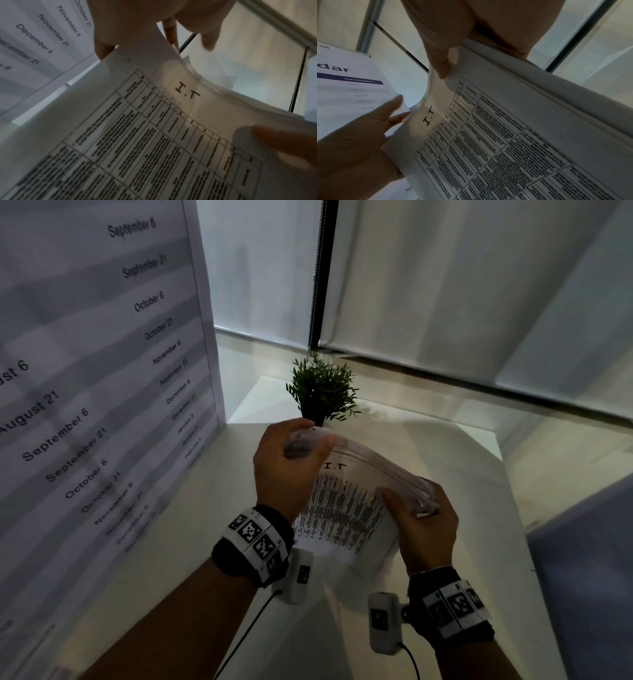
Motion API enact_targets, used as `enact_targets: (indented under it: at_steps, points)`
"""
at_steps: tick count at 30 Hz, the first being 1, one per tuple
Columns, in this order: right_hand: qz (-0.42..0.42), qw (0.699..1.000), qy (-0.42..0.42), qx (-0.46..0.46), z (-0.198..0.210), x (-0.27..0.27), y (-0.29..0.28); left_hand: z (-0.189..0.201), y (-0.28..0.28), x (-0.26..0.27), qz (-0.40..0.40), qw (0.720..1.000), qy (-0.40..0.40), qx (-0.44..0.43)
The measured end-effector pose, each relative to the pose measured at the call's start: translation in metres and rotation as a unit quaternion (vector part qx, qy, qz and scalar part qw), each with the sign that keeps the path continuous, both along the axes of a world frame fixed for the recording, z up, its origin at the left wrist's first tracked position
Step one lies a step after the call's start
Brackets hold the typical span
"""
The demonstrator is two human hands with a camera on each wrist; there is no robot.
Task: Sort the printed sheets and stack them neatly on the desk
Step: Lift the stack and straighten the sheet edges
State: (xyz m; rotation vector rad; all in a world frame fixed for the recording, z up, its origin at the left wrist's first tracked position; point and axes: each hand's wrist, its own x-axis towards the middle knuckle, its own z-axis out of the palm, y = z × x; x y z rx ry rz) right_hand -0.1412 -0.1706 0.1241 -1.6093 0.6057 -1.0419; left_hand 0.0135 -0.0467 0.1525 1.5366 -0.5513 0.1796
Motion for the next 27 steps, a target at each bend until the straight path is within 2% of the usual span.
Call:
enact_targets:
  at_steps: [2, 4, 8, 17, 22, 27]
  points:
    - [-0.004, 1.0, 0.006, -0.007, -0.001, 0.001, 0.0, -0.001, -0.001, 0.001, 0.006, 0.998, -0.049, 0.024]
    - [-0.009, 1.0, 0.012, -0.01, -0.002, 0.0, 0.0, -0.001, -0.003, 0.004, -0.013, 0.997, -0.064, 0.03]
    - [-0.005, 1.0, 0.014, -0.014, -0.002, 0.002, -0.001, -0.002, -0.001, 0.011, -0.002, 0.989, -0.113, 0.1]
    - [-0.009, 0.999, 0.035, 0.001, -0.005, 0.005, -0.008, -0.009, 0.011, 0.016, -0.002, 1.0, 0.009, 0.026]
    - [-0.008, 0.999, 0.026, 0.025, -0.009, 0.006, -0.012, -0.009, 0.015, 0.009, -0.06, 0.996, 0.056, -0.017]
    - [-0.007, 0.999, 0.013, 0.029, -0.005, 0.005, -0.01, -0.011, 0.005, 0.01, -0.011, 0.986, 0.16, -0.04]
